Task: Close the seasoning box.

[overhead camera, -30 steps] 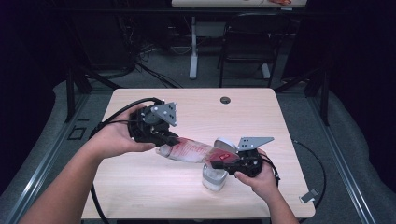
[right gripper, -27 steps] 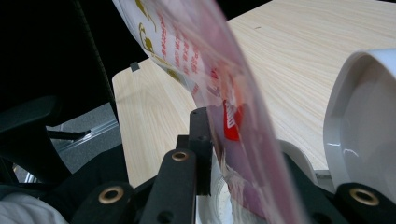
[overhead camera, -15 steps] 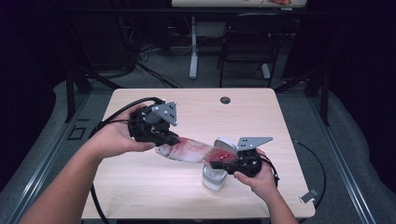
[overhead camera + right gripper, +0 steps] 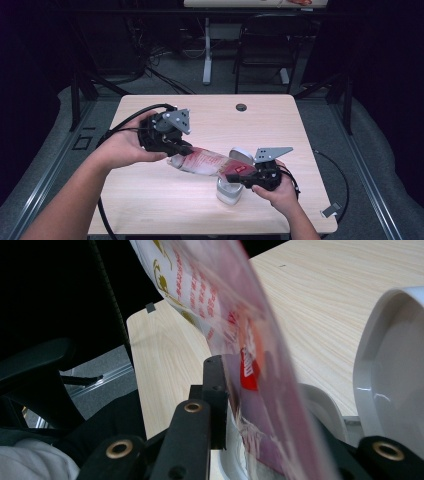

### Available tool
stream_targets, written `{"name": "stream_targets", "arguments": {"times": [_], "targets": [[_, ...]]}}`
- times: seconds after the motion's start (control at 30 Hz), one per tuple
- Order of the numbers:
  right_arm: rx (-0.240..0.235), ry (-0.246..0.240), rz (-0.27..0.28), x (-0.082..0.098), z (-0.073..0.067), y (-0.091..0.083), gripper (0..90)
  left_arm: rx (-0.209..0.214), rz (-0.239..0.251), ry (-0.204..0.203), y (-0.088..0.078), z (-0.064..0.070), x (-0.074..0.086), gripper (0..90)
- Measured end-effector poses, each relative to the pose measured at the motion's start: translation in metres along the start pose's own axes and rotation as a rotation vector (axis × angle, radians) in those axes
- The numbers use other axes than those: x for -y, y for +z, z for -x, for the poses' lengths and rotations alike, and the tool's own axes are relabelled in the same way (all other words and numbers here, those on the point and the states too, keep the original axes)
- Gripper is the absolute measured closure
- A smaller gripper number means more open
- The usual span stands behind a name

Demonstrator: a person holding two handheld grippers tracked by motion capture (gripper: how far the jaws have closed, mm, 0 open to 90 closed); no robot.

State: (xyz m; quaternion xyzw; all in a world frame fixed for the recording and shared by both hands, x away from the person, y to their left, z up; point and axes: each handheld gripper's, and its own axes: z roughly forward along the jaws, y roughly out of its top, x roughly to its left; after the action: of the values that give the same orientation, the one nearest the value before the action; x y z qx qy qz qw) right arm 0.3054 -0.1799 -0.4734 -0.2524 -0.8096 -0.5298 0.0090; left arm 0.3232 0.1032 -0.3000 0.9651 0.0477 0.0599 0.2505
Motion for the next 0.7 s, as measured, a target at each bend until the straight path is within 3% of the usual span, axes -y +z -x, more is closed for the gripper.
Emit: {"name": "stream_targets", "arguments": {"times": [0.37, 0.7], "targets": [[0.043, -0.001, 0.022, -0.0003, 0.0016, -0.0029, 82.5, -0.006, 0.005, 0.0, 0.0003, 0.0005, -0.0026, 85.0], [0.024, -0.006, 0.035, -0.0022, 0.0, 0.004, 82.8, -0.016, -0.008, -0.003, -0.0067, 0.0033, -0.0004, 85.0]]}}
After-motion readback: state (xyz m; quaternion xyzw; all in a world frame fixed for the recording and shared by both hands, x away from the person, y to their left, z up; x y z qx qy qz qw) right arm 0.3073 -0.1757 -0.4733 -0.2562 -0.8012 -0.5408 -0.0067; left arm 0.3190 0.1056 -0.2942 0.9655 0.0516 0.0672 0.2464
